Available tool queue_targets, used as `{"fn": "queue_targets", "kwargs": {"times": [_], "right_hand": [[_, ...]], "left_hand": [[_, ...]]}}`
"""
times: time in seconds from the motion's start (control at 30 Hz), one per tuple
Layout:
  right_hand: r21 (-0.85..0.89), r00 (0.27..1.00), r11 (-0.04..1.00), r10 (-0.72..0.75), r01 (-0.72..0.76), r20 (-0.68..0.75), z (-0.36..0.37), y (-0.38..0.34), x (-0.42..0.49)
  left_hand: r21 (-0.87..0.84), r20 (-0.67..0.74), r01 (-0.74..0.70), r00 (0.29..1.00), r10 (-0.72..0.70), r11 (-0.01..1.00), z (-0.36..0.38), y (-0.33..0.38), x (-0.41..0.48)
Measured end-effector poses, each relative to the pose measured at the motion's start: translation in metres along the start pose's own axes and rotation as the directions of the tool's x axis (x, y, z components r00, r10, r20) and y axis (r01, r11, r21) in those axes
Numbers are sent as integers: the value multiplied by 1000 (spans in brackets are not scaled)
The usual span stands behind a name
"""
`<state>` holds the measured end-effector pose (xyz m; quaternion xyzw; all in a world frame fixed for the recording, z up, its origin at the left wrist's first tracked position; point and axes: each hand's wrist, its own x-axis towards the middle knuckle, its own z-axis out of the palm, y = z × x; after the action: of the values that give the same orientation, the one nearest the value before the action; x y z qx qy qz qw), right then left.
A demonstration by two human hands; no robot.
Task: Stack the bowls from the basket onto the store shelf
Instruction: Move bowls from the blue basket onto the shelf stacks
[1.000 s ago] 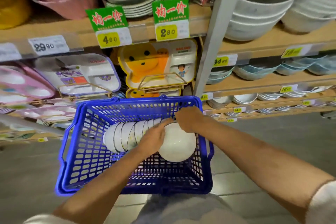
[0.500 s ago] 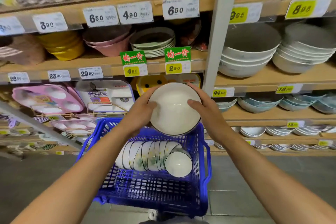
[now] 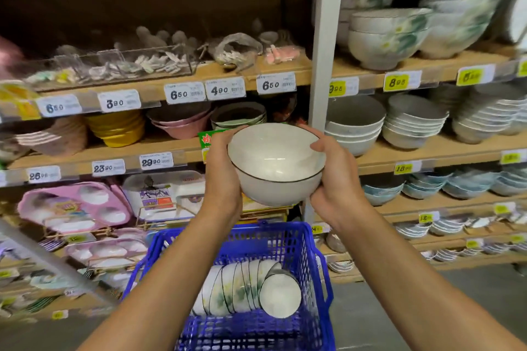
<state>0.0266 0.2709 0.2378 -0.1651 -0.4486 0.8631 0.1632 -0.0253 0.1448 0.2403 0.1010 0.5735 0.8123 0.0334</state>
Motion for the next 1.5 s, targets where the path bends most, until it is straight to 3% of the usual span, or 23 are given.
{"fn": "queue_targets", "kwargs": {"times": [0.1,0.23,0.57,0.83,1.13,1.3,1.5], "right_hand": [[-17,998,1000,-14,13,-61,-1,-10,-19],[-77,979,994,-86,73,-185,-19,-29,-42],[-159,919,953,-292,257,-266,-110,-89,-84],[-326,806,862,-489,388,-333,-198,-176,-83],[-374,831,865,-458,334,-316,-261,-253,-44],[-306,853,896,-415,322,-317,-264,-270,-12],[-194,878,916,-394,351,-272,-254,-288,43]], "left_hand": [[-103,4,29,1000,-29,994,7,4,-9],[-189,125,102,989,-79,977,31,-1,-25],[-160,322,302,916,-240,940,143,-10,-65],[-160,364,308,901,-234,938,281,-30,-84],[-183,315,269,927,-203,945,377,-47,-77],[-122,280,248,938,-206,961,394,-44,-52],[-58,280,136,953,-114,989,404,-38,2]]}}
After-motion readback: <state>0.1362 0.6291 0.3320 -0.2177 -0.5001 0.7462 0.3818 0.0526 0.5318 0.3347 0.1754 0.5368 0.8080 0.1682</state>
